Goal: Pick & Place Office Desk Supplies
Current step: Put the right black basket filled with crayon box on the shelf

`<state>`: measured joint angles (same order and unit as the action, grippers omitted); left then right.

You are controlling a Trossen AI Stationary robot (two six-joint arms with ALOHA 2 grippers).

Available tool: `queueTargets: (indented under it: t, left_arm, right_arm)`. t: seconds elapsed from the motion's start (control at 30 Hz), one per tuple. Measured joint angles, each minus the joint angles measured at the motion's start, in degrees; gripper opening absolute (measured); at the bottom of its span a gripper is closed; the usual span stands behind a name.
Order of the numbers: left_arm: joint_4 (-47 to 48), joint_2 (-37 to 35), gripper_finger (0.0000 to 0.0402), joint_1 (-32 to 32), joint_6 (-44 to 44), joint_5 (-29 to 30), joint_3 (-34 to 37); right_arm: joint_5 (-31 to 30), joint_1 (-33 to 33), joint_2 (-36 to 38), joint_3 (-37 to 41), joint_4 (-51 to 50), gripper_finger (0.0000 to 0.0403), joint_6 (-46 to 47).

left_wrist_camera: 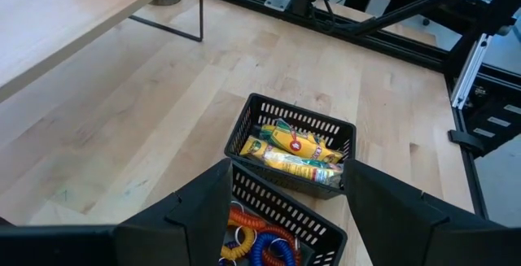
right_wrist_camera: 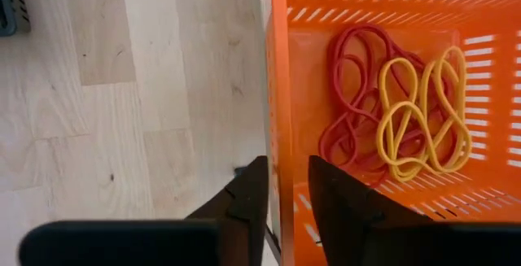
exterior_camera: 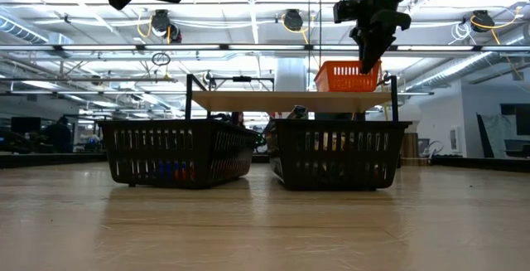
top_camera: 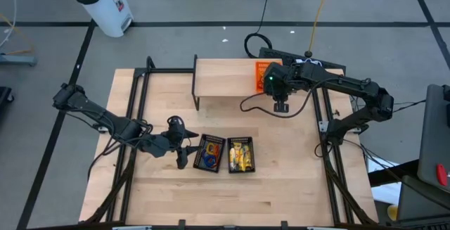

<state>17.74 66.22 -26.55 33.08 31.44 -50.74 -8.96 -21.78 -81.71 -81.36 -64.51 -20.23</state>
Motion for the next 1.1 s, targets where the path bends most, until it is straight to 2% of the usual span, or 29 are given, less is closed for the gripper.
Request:
queueTargets:
  t: [0.23,0.67,0.87,1.1]
  left_arm:
    - [0.0,0.0,0.0237,0.0,0.0,0.0,0.0]
    - [0.0,0.0,0.0237,0.0,0.0,0.0,0.0]
    - [0.0,0.0,0.0237,0.0,0.0,-0.1,0.0]
    - [0.0,0.0,0.0237,0.0,0.0,-0.1,0.0]
  right_arm:
    - [-3.1,0.0,0.0,0.0,0.1,0.013,0.0]
    - [-2.8,0.1,0.0,0.0,1.3,0.0214,-1.5]
    - [-2.8,0.1,0.0,0.0,1.3,0.0234,-2.6]
    - [-2.8,0.1,0.2,0.0,1.3,0.0238,-3.1]
